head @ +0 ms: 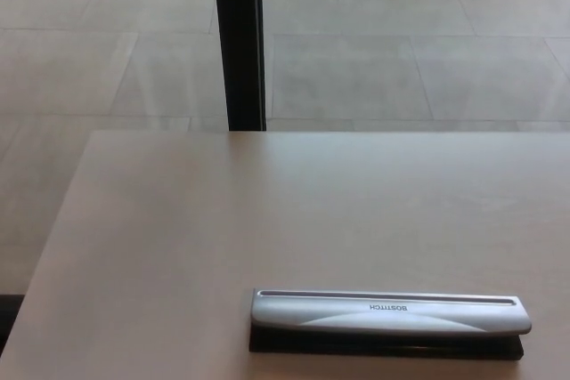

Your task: A hole pucnch is kept on the middle on the desk infront of the robot and the robot uses both its hands as fists to press on it and use it

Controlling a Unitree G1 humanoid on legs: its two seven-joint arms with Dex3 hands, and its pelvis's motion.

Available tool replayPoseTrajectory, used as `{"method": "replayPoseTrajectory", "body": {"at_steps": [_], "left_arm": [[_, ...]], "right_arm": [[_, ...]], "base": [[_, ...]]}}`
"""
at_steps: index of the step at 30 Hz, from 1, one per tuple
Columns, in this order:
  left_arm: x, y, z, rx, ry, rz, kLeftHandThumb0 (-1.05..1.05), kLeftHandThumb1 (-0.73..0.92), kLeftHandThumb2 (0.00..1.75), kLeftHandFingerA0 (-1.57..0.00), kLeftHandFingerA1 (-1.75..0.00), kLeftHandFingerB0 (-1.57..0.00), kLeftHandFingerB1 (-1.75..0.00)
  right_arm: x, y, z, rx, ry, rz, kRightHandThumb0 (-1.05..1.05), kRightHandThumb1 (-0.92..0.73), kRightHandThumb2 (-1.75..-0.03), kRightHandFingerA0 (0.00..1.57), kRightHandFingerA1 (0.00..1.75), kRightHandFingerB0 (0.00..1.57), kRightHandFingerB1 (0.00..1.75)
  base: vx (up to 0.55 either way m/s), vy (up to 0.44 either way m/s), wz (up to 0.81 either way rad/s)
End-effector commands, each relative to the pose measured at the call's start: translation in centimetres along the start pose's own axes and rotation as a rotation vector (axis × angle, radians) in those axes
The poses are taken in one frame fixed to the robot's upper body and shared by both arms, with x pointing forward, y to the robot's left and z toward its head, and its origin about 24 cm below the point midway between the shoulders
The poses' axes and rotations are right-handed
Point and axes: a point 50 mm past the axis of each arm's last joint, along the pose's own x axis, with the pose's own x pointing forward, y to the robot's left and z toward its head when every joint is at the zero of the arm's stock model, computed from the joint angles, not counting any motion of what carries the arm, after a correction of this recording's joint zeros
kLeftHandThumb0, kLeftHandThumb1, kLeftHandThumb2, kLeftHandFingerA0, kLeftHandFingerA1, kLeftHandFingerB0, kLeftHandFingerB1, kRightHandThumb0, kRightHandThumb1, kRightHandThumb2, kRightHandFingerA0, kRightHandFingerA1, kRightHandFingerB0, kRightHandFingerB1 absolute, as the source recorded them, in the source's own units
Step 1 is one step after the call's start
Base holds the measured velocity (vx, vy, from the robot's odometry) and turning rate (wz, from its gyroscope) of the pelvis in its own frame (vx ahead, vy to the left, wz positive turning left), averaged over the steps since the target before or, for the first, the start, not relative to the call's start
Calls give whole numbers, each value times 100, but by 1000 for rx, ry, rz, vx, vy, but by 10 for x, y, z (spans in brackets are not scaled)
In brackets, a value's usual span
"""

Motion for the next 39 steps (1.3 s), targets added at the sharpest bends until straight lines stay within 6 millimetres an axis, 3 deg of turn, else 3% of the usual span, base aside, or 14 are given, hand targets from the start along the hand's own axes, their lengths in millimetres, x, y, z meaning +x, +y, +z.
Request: {"method": "replayPoseTrajectory", "body": {"at_steps": [1,2,3,4,5,6,10,14,16,25,31,33,35,39], "left_arm": [[-19,-105,148,-324,-412,-373,-14,92,67,-74,-168,-62,-103],[-23,-113,152,-347,-423,-407,-10,82,78,-96,-171,-66,-112],[-25,-116,153,-356,-423,-414,-10,82,78,-96,-171,-66,-112],[-34,-131,156,-406,-434,-463,-12,72,97,-88,-175,-72,-126],[-40,-138,158,-417,-442,-487,-14,66,105,-89,-175,-70,-129],[-46,-147,159,-420,-443,-499,-15,62,106,-89,-175,-73,-128],[-61,-170,156,-436,-429,-568,-19,64,107,-92,-175,-70,-128],[-84,-206,135,-457,-326,-669,-20,71,100,-94,-175,-63,-135],[-92,-218,126,-465,-258,-695,-23,74,95,-94,-175,-63,-132],[-117,-252,89,-443,-101,-861,-26,75,95,-91,-175,-57,-165],[-130,-263,63,-455,30,-861,-25,74,101,-96,-175,-58,-160],[-134,-266,56,-430,71,-808,-25,74,95,-91,-175,-58,-143],[-137,-268,50,-420,89,-792,-24,73,97,-90,-175,-61,-135],[-140,-271,42,-434,131,-770,-28,79,90,-87,-175,-50,-168]], "right_arm": [[-49,99,131,321,-449,343,-42,-50,-80,116,146,107,77],[-57,108,134,326,-474,393,-38,-54,-81,114,151,100,87],[-61,110,135,326,-484,410,-38,-54,-81,114,151,100,87],[-77,125,136,330,-487,484,-29,-53,-107,128,134,87,97],[-85,132,135,346,-478,529,-22,-64,-85,101,173,83,101],[-92,139,133,355,-477,578,-19,-70,-85,101,175,78,101],[-107,159,120,375,-435,706,-22,-75,-76,100,175,73,94],[-136,194,83,310,-275,853,-14,-65,-109,102,175,75,113],[-146,201,68,270,-228,893,-17,-62,-112,103,175,77,117],[-189,222,35,273,-137,1090,-36,-63,-104,107,175,83,122],[-205,221,24,207,-102,1111,-29,-72,-96,103,175,74,124],[-208,220,19,183,-96,1118,-28,-73,-90,101,175,72,123],[-211,220,14,124,-104,1131,-31,-71,-92,98,175,68,144],[-212,221,7,105,-114,1141,-34,-68,-98,98,175,70,152]], "base": [[0,0,0],[0,0,0],[0,0,0],[0,0,0],[0,0,0],[0,0,0],[0,0,0],[0,0,0],[0,0,0],[0,0,0],[0,0,0],[0,0,0],[0,0,0],[0,0,0]]}}
